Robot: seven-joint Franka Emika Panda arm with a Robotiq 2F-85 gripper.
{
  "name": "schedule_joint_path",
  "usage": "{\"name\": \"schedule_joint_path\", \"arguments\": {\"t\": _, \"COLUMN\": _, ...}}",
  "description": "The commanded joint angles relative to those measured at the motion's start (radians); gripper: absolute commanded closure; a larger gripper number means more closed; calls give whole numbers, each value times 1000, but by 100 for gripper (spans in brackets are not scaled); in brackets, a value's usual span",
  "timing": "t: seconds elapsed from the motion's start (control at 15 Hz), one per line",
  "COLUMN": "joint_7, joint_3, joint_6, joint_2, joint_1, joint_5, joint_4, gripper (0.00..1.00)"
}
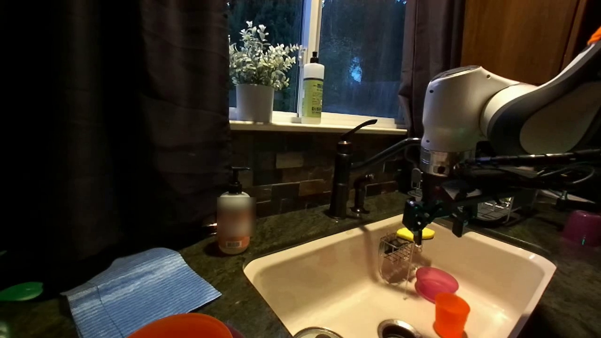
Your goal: Open the tap, then fill the orange cup with a little water
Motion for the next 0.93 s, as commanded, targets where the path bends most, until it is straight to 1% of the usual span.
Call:
{"name": "schedule_joint_path", "arguments": {"t": 0.0, "joint_7": -89, "joint_3": -68, "joint_6": 144, "joint_2": 76, "joint_1": -39, "joint_5": -17, "joint_4": 1, "gripper": 0}}
{"name": "schedule_joint_path", "arguments": {"t": 0.07, "joint_7": -132, "joint_3": -81, "joint_6": 133, "joint_2": 95, "joint_1": -44, "joint_5": -12, "joint_4": 2, "gripper": 0}}
{"name": "schedule_joint_path", "arguments": {"t": 0.13, "joint_7": -82, "joint_3": -58, "joint_6": 93, "joint_2": 45, "joint_1": -27, "joint_5": -1, "joint_4": 4, "gripper": 0}}
{"name": "schedule_joint_path", "arguments": {"t": 0.27, "joint_7": -124, "joint_3": -84, "joint_6": 103, "joint_2": 75, "joint_1": -37, "joint_5": -1, "joint_4": 6, "gripper": 0}}
{"name": "schedule_joint_path", "arguments": {"t": 0.47, "joint_7": -128, "joint_3": -88, "joint_6": 105, "joint_2": 90, "joint_1": -35, "joint_5": -2, "joint_4": 11, "gripper": 0}}
{"name": "schedule_joint_path", "arguments": {"t": 0.53, "joint_7": -186, "joint_3": -108, "joint_6": 121, "joint_2": 113, "joint_1": -26, "joint_5": 65, "joint_4": 14, "gripper": 0}}
{"name": "schedule_joint_path", "arguments": {"t": 0.6, "joint_7": -222, "joint_3": -123, "joint_6": 103, "joint_2": 140, "joint_1": -23, "joint_5": 121, "joint_4": 23, "gripper": 0}}
{"name": "schedule_joint_path", "arguments": {"t": 0.73, "joint_7": -290, "joint_3": -147, "joint_6": 103, "joint_2": 171, "joint_1": -19, "joint_5": 221, "joint_4": 24, "gripper": 0}}
{"name": "schedule_joint_path", "arguments": {"t": 0.8, "joint_7": -324, "joint_3": -157, "joint_6": 106, "joint_2": 188, "joint_1": -18, "joint_5": 268, "joint_4": 24, "gripper": 0}}
{"name": "schedule_joint_path", "arguments": {"t": 0.87, "joint_7": -335, "joint_3": -164, "joint_6": 115, "joint_2": 193, "joint_1": -23, "joint_5": 284, "joint_4": 16, "gripper": 0}}
